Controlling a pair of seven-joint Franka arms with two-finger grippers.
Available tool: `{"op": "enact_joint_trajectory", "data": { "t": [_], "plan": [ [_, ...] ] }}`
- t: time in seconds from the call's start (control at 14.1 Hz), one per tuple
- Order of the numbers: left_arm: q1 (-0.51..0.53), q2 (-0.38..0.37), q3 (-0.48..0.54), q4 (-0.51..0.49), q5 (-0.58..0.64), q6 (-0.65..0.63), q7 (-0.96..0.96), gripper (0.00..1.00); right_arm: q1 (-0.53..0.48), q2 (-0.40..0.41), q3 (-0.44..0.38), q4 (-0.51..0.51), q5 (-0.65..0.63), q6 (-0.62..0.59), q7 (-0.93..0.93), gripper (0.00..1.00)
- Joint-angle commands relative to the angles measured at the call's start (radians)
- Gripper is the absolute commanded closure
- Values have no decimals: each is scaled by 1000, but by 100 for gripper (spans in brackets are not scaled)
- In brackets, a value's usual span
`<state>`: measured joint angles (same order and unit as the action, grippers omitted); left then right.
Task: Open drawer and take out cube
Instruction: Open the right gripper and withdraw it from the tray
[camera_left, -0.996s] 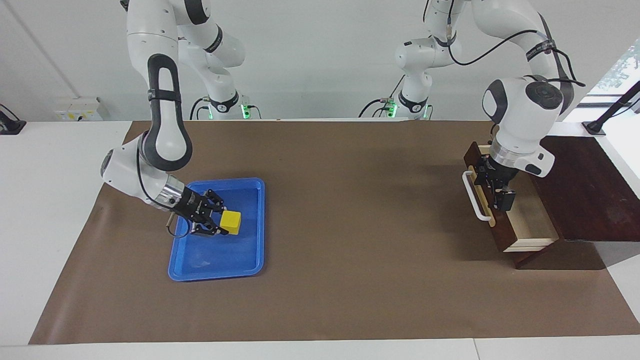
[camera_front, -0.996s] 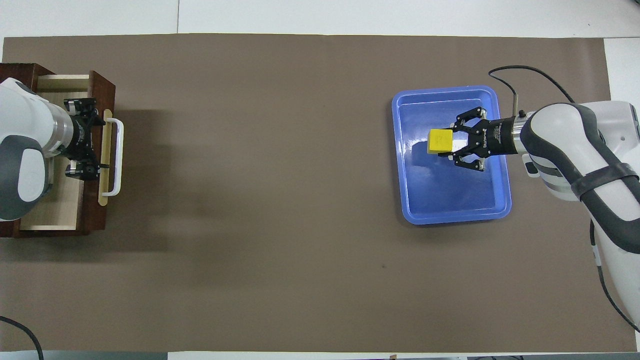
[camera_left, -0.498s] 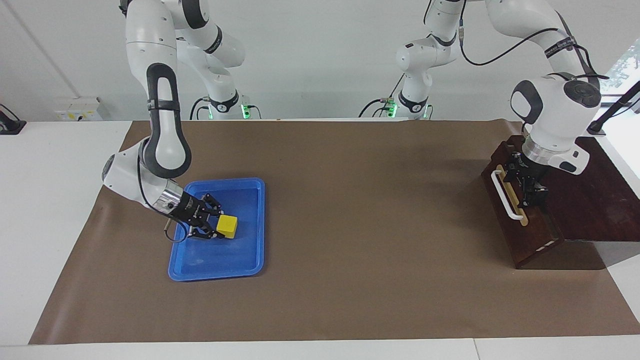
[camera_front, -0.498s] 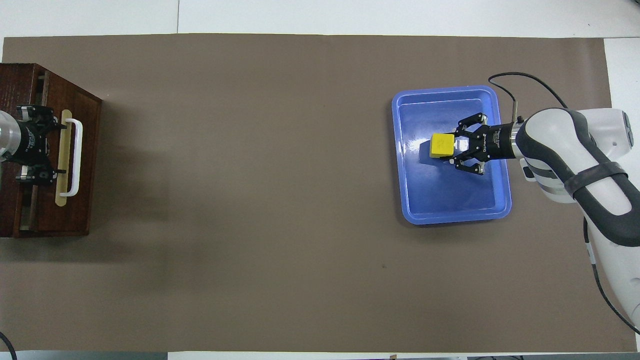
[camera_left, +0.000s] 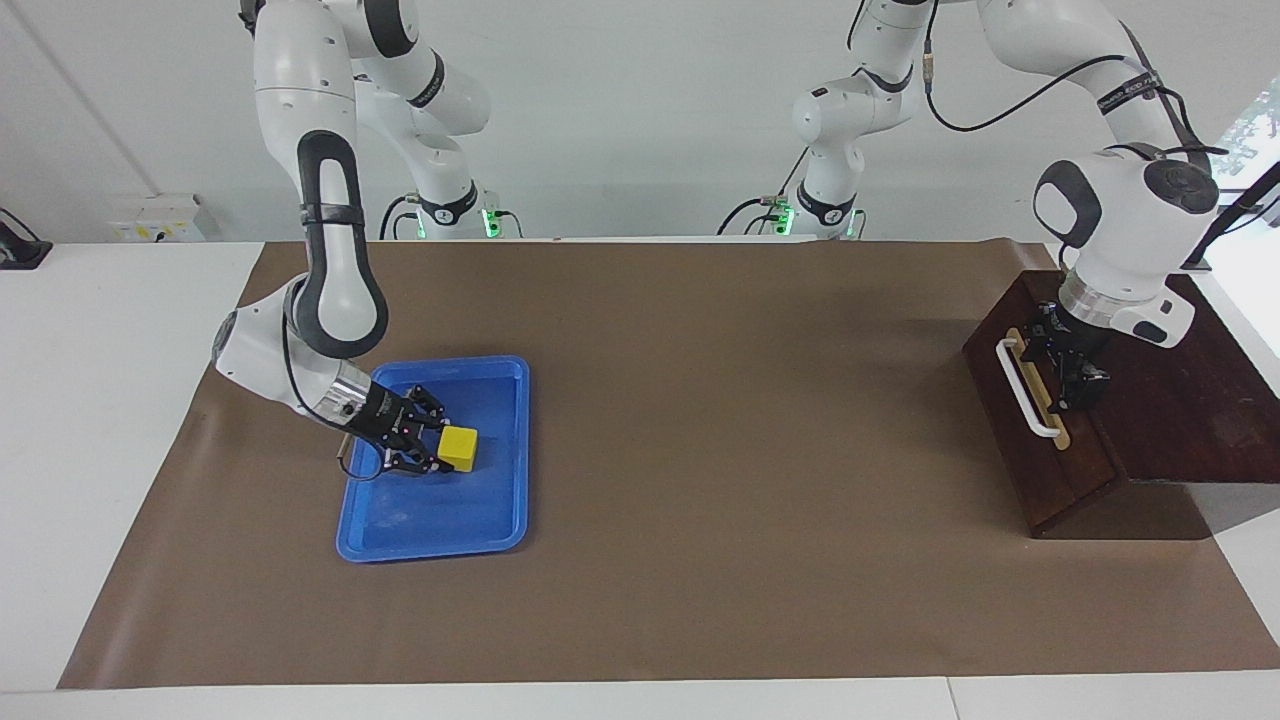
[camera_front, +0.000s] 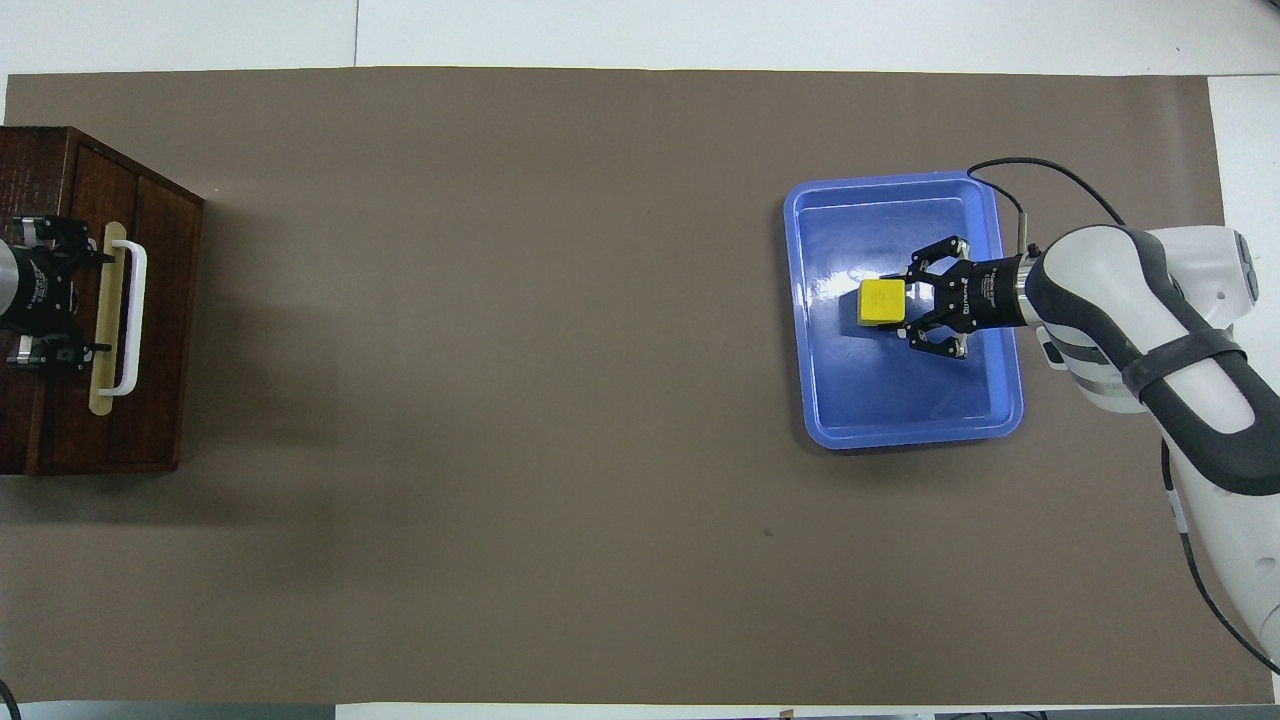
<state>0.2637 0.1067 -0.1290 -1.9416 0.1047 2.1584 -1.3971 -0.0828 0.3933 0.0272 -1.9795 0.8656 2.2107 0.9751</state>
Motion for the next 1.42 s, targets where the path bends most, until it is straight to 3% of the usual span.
{"op": "enact_joint_trajectory", "data": {
  "t": [0.0,0.21,0.43,0.78,1.07,1.21,1.35],
  "plan": [
    [46,1,-4,-5,43,17,58,0,0,-14,5,-32,-16,21,-90,0],
    [-6,1,-8,3,43,-6,104,0,5,-14,5,-30,-16,21,-99,0],
    [-43,-33,-14,9,33,-113,110,0,3,-16,5,-15,-52,3,-98,0],
    [-112,-96,-23,30,0,-228,240,0,5,-92,5,57,-206,-149,-61,0],
    [-170,-119,-23,96,-52,-391,651,0,5,-221,8,83,-308,-278,-61,0],
    [-204,-119,-23,119,-79,-443,813,0,3,-247,11,175,-410,-394,-85,0],
    [-231,-110,-12,148,-80,-504,1034,0,6,-261,25,252,-521,-448,-227,0]
  ]
}}
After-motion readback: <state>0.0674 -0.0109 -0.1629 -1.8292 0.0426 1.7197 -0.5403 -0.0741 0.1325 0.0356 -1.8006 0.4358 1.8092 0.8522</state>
